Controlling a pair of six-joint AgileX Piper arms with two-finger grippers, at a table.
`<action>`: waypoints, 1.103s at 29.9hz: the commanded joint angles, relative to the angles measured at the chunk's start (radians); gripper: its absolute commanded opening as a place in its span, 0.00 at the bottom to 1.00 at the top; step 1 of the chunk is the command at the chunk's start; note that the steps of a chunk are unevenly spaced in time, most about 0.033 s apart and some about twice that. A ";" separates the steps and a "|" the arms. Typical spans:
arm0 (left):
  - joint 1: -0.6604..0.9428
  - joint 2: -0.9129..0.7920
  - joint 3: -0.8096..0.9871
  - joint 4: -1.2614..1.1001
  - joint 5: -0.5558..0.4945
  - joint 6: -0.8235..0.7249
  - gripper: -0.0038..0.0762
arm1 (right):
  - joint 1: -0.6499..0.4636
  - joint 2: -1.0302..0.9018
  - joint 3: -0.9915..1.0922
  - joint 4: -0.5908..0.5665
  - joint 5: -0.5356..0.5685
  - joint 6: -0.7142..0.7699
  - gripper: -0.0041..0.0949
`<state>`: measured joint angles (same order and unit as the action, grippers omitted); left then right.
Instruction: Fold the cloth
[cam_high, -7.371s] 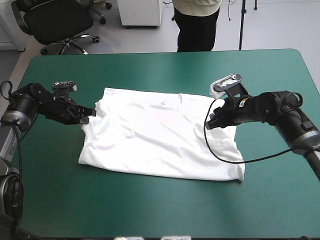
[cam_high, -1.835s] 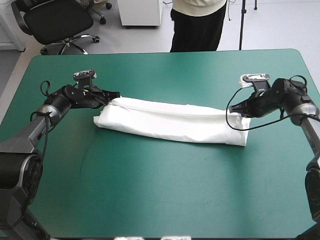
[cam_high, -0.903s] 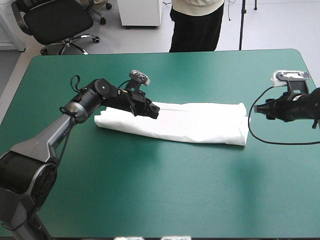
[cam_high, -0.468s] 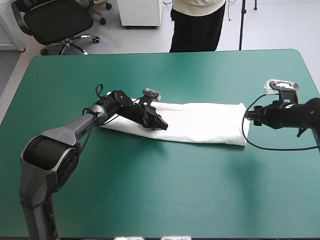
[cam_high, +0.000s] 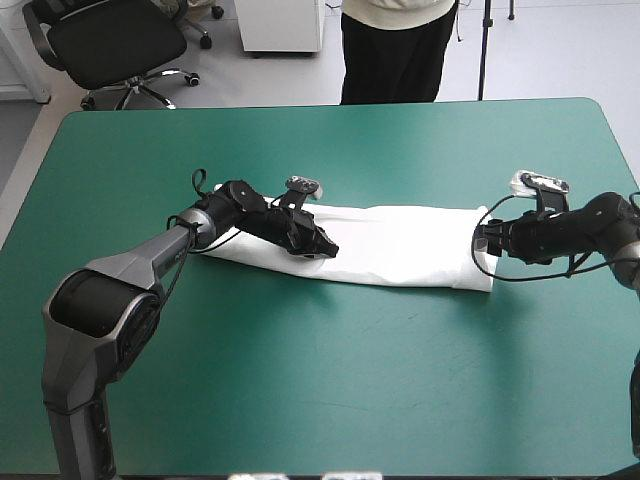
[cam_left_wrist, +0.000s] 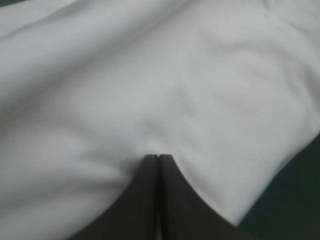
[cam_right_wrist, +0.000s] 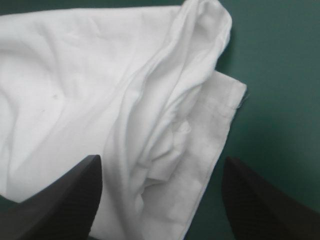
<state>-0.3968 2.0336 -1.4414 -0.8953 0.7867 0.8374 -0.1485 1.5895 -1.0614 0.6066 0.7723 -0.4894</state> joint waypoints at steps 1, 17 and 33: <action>-0.006 -0.037 -0.021 -0.029 0.023 -0.005 0.03 | -0.008 0.017 -0.020 0.038 -0.021 -0.020 0.69; -0.006 -0.037 -0.021 -0.029 0.020 -0.005 0.03 | 0.051 0.120 -0.020 0.051 0.030 -0.091 0.48; -0.005 -0.038 -0.021 -0.022 0.003 -0.005 0.03 | 0.073 0.038 -0.068 0.142 0.034 -0.151 0.03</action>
<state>-0.3968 2.0343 -1.4425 -0.8945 0.7868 0.8374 -0.0772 1.7128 -1.0879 0.6715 0.7827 -0.6021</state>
